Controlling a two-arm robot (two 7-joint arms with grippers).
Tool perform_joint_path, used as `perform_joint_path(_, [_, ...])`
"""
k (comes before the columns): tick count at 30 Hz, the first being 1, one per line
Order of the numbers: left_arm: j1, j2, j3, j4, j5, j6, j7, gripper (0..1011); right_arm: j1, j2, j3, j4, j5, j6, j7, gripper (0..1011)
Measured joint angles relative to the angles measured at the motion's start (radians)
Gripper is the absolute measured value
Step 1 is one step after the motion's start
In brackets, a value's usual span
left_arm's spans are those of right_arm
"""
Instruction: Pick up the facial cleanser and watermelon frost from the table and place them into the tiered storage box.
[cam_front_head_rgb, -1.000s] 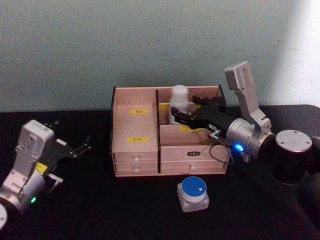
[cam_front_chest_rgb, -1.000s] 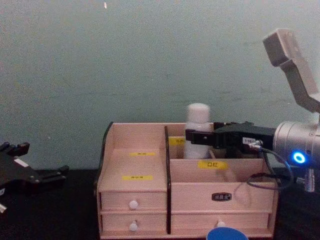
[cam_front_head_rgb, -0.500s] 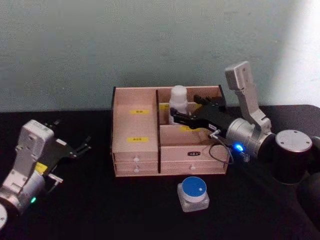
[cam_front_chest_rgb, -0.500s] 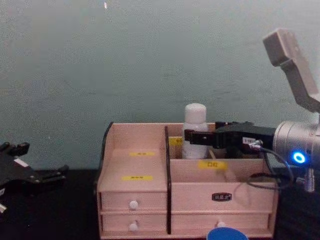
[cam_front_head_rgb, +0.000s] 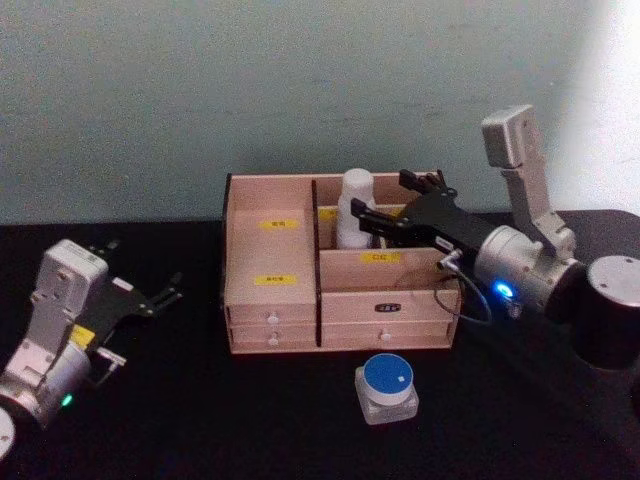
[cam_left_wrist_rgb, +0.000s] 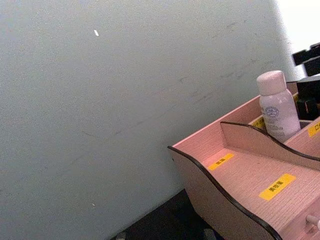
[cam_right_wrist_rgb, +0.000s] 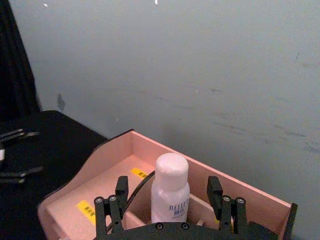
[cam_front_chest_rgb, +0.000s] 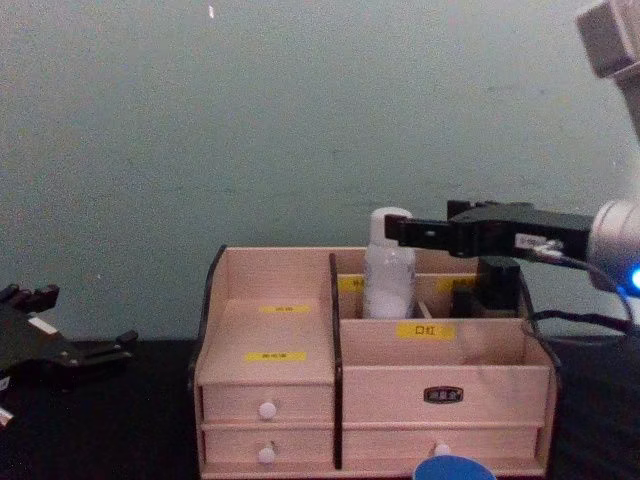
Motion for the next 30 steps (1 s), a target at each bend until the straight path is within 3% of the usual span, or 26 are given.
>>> perform_joint_path(3, [0.000,0.000,0.000,0.000,0.000,0.000,0.000,1001,-0.020,0.022,0.002,-0.041,0.010,0.013,0.009,1000])
perform_joint_path(9, [0.000,0.000,0.000,0.000,0.000,0.000,0.000,1002,-0.105,0.125,0.007,-0.179,0.050,0.058,0.055,1000])
perform_joint_path(19, [0.000,0.000,0.000,0.000,0.000,0.000,0.000,1001,-0.230,0.267,-0.008,-0.306,0.069,0.078,0.100,1000])
perform_joint_path(26, [0.000,0.000,0.000,0.000,0.000,0.000,0.000,1001,-0.282,0.323,-0.032,-0.337,0.071,0.081,0.109,1000])
perform_joint_path(30, [0.000,0.000,0.000,0.000,0.000,0.000,0.000,1001,-0.292,0.336,-0.048,-0.340,0.070,0.087,0.111,1000])
